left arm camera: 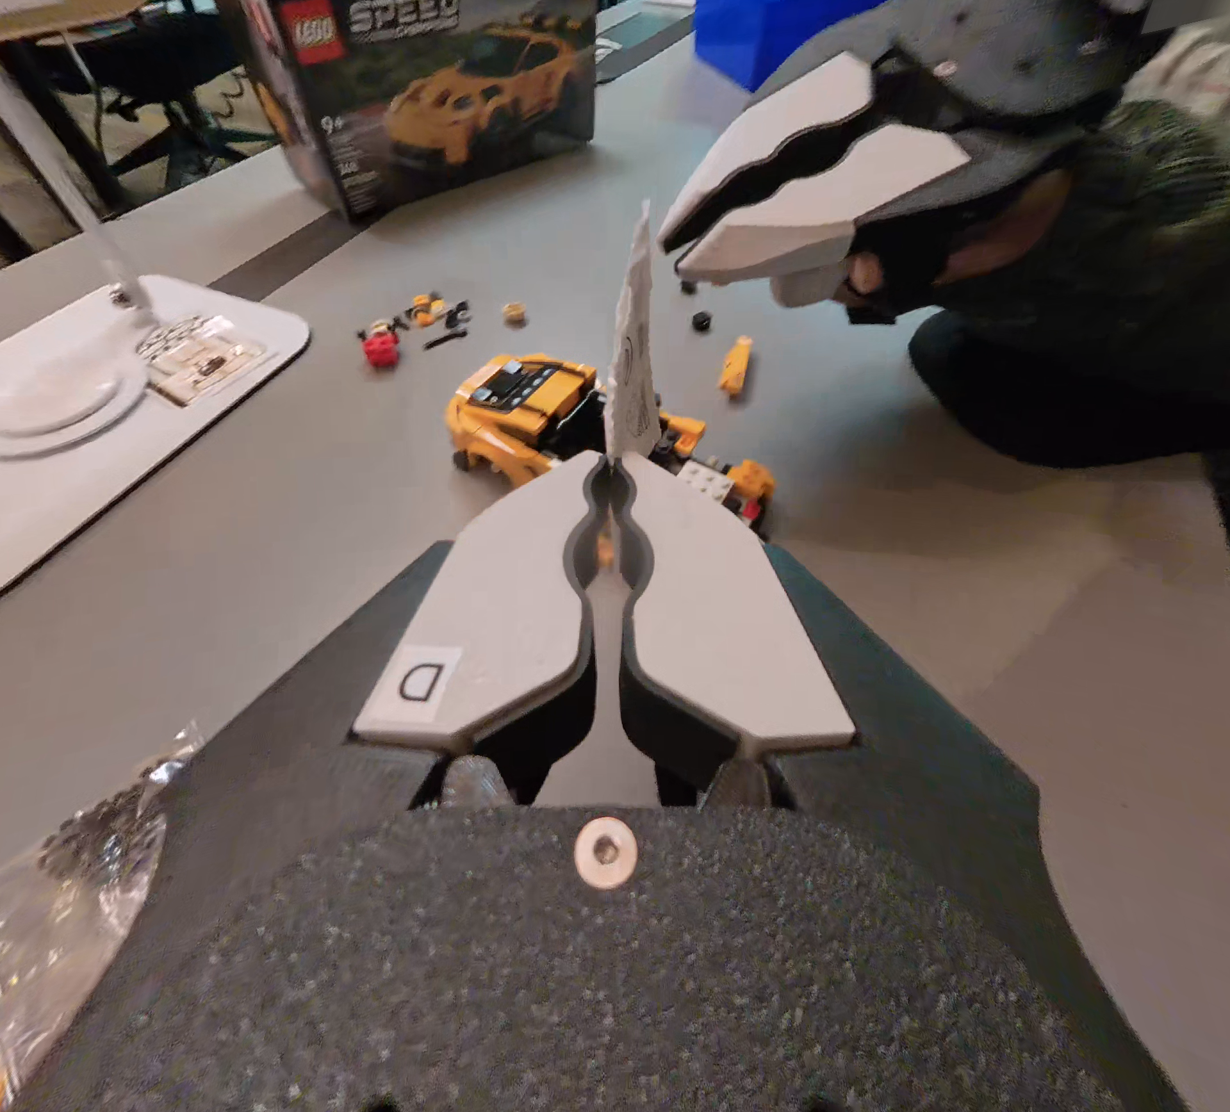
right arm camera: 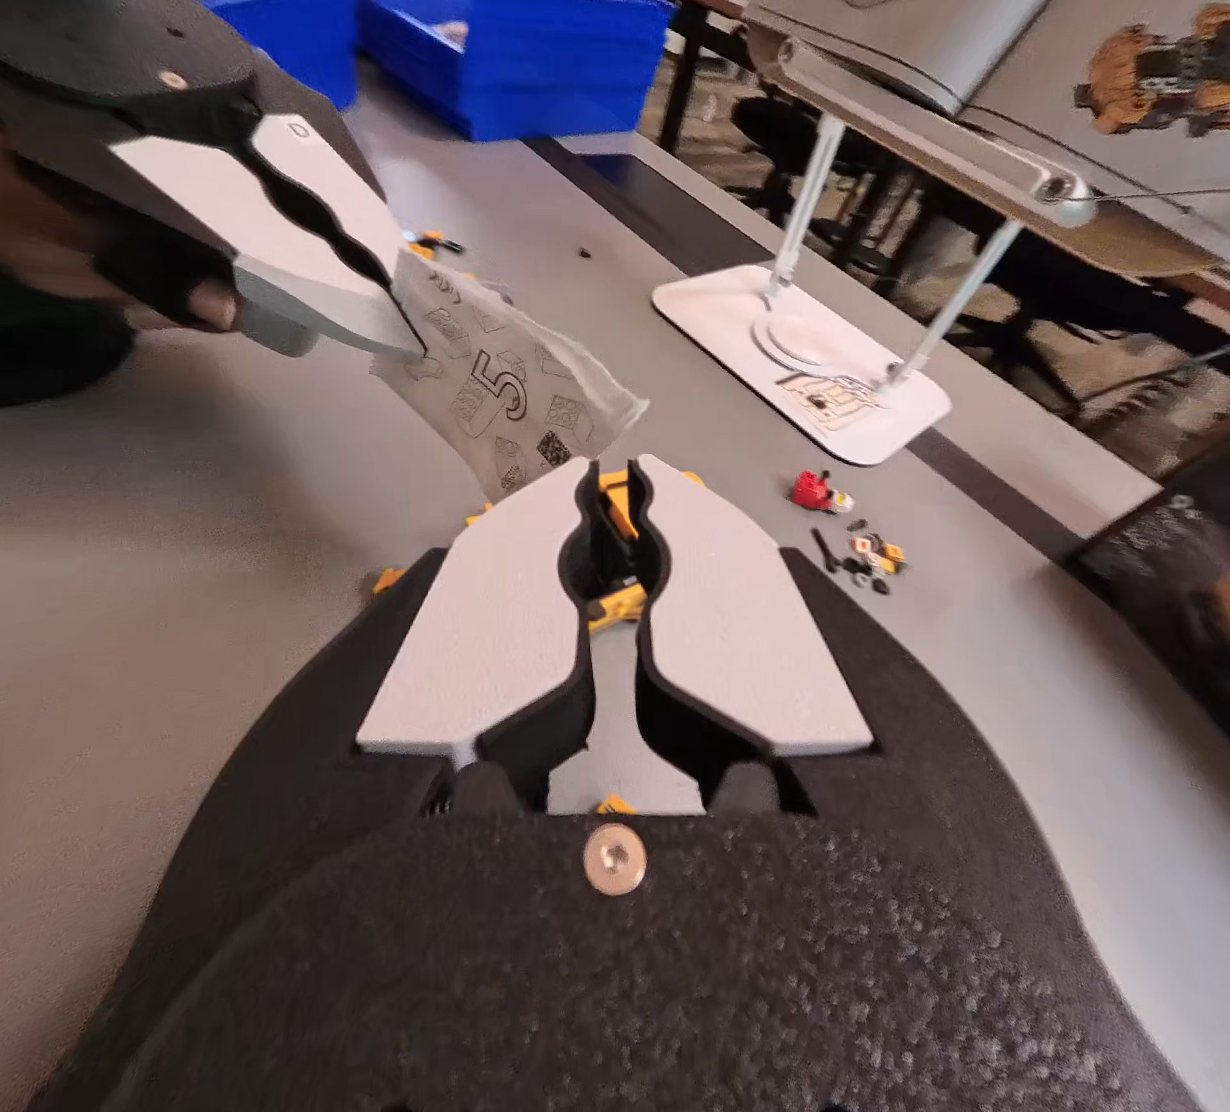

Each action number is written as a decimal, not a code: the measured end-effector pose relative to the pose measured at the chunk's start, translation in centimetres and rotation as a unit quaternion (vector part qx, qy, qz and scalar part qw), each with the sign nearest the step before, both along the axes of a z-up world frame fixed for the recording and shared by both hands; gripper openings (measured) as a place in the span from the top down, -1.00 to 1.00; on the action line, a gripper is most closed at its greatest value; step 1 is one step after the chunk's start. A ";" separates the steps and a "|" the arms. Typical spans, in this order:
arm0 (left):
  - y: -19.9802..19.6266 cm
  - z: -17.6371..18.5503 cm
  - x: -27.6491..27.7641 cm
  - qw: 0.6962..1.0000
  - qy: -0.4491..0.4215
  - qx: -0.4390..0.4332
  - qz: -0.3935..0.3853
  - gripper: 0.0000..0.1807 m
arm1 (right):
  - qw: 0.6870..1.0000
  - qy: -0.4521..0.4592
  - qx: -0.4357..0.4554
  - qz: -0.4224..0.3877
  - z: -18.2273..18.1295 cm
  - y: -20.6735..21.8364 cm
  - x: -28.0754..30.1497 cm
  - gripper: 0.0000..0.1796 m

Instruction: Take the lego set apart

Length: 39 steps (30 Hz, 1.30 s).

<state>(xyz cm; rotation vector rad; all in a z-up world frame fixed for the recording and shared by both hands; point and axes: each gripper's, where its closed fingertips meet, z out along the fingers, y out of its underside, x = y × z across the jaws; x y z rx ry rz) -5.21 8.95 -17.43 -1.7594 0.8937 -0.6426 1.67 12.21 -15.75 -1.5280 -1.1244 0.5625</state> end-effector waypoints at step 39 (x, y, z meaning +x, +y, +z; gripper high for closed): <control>-3.7 -1.5 0.5 0.982 0.121 0.047 -0.140 1.00 | 0.968 -0.145 0.035 0.201 -0.9 -5.1 -3.1 1.00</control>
